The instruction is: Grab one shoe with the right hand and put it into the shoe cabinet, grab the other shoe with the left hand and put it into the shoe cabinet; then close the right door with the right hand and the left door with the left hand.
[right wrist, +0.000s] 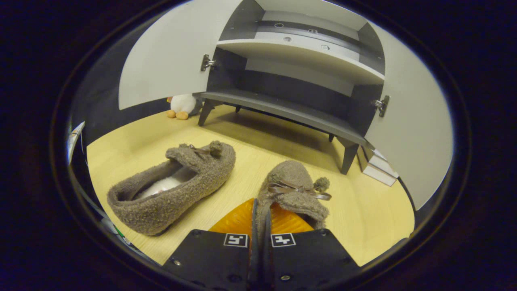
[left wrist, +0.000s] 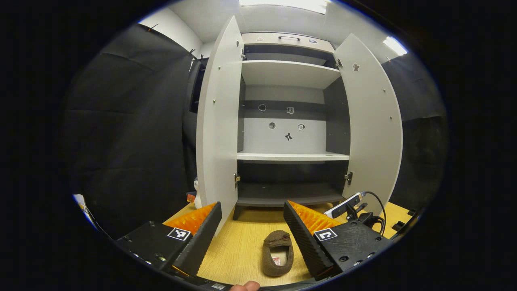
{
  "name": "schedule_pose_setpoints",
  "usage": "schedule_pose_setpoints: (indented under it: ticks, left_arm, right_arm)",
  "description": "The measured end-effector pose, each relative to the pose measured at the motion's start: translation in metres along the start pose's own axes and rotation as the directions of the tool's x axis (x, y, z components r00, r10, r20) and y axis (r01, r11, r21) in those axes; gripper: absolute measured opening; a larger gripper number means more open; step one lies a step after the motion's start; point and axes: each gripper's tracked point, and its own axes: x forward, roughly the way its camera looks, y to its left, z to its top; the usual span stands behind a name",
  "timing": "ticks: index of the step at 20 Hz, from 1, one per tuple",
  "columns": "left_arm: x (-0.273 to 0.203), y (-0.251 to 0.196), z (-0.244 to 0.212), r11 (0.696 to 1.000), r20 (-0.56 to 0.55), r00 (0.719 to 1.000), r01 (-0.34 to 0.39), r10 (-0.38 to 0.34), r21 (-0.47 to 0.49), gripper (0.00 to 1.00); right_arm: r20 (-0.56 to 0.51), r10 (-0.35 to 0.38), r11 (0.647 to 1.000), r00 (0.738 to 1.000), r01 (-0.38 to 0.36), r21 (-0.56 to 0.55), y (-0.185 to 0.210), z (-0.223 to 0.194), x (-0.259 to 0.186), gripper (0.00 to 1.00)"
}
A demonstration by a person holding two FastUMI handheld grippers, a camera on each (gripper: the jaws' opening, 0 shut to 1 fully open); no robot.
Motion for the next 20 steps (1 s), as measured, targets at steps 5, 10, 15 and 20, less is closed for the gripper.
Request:
schedule_pose_setpoints:
  ticks: [5, 10, 15, 20]
  left_arm:
    - [0.005, -0.014, -0.001, 0.999, 0.003, 0.999, 0.033, -0.033, 0.006, 0.95]
    - [0.008, -0.027, -0.002, 0.998, 0.014, 0.998, 0.056, -0.055, -0.015, 0.95]
    - [0.007, -0.029, -0.004, 0.998, 0.010, 0.998, 0.057, -0.056, -0.039, 0.95]
    - [0.005, -0.025, -0.010, 0.997, -0.018, 0.998, 0.052, -0.053, -0.049, 0.95]
  right_arm:
    - [0.124, -0.022, 0.999, 0.992, 0.018, 0.033, -0.026, 0.072, -0.048, 0.08]
    - [0.265, -0.025, 0.999, 0.964, 0.016, 0.035, -0.052, 0.187, -0.091, 0.07]
    - [0.351, -0.050, 0.998, 0.935, 0.033, 0.055, -0.082, 0.306, -0.084, 0.08]
    - [0.278, -0.093, 0.996, 0.956, 0.093, 0.013, -0.122, 0.388, -0.015, 0.08]
